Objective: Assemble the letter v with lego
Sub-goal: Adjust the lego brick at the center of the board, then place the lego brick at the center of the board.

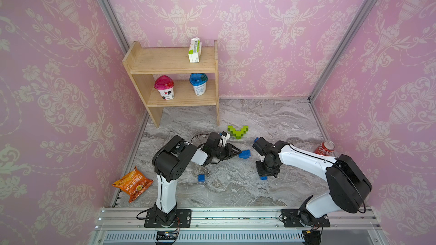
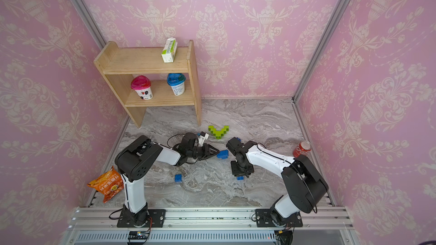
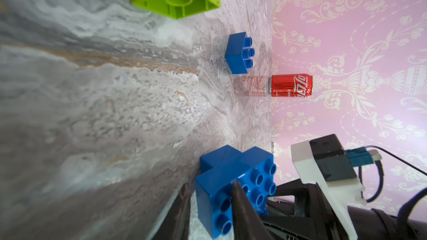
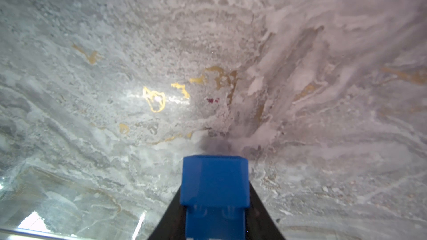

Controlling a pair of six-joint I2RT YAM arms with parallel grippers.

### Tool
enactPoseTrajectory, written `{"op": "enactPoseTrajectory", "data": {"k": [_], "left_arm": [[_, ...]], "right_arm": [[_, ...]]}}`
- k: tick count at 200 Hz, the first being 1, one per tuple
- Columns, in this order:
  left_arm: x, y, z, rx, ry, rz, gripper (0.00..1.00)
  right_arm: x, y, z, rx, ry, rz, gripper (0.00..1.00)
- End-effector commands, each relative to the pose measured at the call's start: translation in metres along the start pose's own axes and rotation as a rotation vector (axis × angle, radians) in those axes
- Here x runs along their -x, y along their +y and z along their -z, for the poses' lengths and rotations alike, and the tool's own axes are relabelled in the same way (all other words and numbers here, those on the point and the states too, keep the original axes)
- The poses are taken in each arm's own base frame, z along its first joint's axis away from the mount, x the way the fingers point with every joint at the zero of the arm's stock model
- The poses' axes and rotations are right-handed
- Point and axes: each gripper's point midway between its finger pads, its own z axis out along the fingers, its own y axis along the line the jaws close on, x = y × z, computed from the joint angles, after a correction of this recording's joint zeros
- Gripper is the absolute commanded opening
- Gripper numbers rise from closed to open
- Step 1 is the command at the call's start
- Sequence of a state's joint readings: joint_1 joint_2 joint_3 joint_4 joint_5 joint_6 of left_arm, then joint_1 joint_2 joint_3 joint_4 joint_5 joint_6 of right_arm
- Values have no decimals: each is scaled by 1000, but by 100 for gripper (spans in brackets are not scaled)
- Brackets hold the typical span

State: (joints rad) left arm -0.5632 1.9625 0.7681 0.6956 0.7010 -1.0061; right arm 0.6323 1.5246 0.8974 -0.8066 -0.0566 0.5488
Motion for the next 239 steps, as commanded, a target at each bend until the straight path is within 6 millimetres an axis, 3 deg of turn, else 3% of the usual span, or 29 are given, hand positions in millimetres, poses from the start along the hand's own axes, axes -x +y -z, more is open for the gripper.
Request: {"op": "enactPoseTrajectory", "data": {"k": [1, 27, 51, 93, 96, 117, 127, 149, 165, 215, 239], "left_arm": [[1, -5, 8, 0, -7, -27, 32], [2, -10, 11, -10, -14, -38, 33], [5, -15, 17, -15, -27, -48, 35], [13, -22, 34, 15, -53, -89, 36], [6, -13, 37, 35, -42, -73, 36], [4, -13, 44, 54, -45, -88, 36], [5, -15, 45, 54, -46, -91, 36], [5, -15, 46, 52, -43, -87, 36], [5, -14, 45, 52, -41, -84, 36], [6, -13, 44, 54, -40, -78, 36], [5, -12, 47, 83, -36, -93, 36]], "right_arm": [[-15, 2, 21, 0, 75, -20, 31], [-37, 12, 26, 40, 236, -45, 27], [-49, 17, 19, 56, 340, -46, 24], [-44, 22, 3, 41, 446, -33, 24], [-43, 22, 2, 37, 450, -32, 24], [-41, 19, -3, 11, 470, -32, 25], [-38, 18, -5, 5, 466, -34, 31], [-33, 18, -3, -1, 441, -38, 54], [-30, 17, -1, 1, 414, -43, 60], [-13, 13, 21, -17, 237, -24, 63], [-20, 5, 38, -65, 124, 11, 57]]}}
